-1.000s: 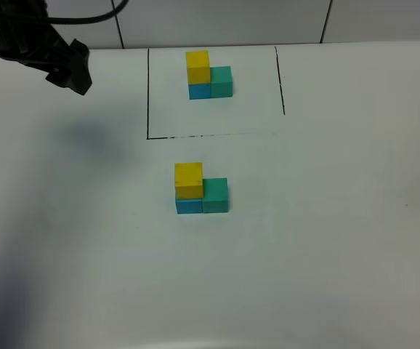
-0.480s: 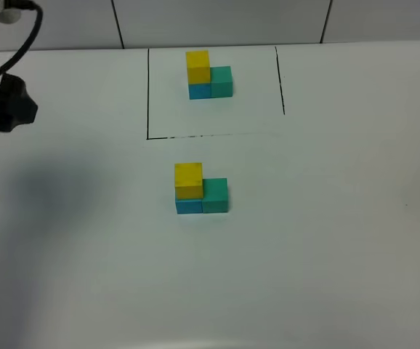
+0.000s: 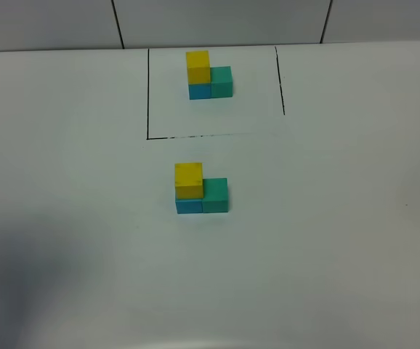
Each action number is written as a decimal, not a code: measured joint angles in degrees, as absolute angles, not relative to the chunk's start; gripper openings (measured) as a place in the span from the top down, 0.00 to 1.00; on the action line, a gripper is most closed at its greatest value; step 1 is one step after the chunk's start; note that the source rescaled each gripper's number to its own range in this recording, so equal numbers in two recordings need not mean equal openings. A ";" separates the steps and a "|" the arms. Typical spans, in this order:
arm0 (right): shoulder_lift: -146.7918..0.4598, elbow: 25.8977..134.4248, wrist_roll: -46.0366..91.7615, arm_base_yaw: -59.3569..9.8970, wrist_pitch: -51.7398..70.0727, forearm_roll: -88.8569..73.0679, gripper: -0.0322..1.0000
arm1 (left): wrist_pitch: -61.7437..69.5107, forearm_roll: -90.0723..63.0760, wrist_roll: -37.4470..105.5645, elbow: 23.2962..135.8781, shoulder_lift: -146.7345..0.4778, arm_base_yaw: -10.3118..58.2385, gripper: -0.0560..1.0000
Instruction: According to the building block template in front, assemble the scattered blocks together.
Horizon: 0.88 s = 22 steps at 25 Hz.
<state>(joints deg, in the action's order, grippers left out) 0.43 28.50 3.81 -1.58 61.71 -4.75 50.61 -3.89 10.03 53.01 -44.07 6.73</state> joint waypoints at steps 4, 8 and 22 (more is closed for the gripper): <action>0.43 28.50 3.81 -1.58 61.71 -4.75 0.65 | 52.00 -4.06 8.66 48.68 -36.57 6.73 0.07; 0.43 28.50 3.81 -1.58 61.71 -4.75 0.65 | 53.41 -4.64 8.48 43.59 -29.01 6.73 0.08; 0.43 28.50 3.81 -1.58 61.71 -4.77 0.65 | 59.07 -6.56 8.23 29.42 -3.87 6.73 0.13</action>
<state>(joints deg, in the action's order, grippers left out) 0.43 28.50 3.81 -1.58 61.71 -4.77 59.07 -6.56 8.23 29.42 -3.87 6.73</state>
